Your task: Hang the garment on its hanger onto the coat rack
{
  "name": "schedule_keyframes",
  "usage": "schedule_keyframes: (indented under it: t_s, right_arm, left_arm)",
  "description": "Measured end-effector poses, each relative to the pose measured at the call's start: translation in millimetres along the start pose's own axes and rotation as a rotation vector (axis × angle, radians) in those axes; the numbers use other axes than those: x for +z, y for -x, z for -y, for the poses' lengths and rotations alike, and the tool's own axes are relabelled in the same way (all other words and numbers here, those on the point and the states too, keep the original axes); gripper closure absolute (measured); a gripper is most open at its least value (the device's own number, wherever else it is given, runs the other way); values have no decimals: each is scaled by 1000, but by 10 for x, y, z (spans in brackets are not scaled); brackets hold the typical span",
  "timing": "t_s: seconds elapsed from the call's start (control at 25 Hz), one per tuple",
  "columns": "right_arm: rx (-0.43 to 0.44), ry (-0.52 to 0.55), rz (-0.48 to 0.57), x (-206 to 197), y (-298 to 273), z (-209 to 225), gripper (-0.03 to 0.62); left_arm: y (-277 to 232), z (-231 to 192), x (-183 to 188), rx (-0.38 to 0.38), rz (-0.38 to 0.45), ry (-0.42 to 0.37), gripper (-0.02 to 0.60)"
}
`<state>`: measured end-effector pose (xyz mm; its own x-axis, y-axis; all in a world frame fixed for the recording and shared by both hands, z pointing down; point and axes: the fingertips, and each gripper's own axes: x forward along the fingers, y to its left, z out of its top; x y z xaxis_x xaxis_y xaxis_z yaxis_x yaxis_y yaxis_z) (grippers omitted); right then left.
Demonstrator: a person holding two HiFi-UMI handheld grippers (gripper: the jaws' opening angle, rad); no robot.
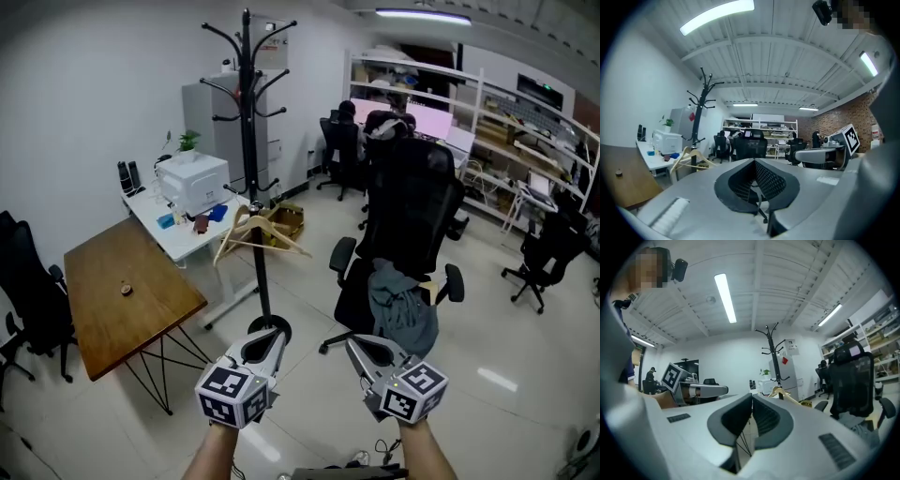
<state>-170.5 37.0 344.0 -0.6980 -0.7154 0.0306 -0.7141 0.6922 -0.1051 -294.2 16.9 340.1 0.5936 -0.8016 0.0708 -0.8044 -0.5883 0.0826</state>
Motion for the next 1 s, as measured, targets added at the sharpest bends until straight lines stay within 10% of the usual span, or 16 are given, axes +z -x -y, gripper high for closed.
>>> schedule_keyframes:
  t_s: [1.0]
  right_arm:
    - [-520,-38,-82,-550,2208,3222,594]
  left_arm:
    - [-2978,2429,-621,-385,-121,2,580]
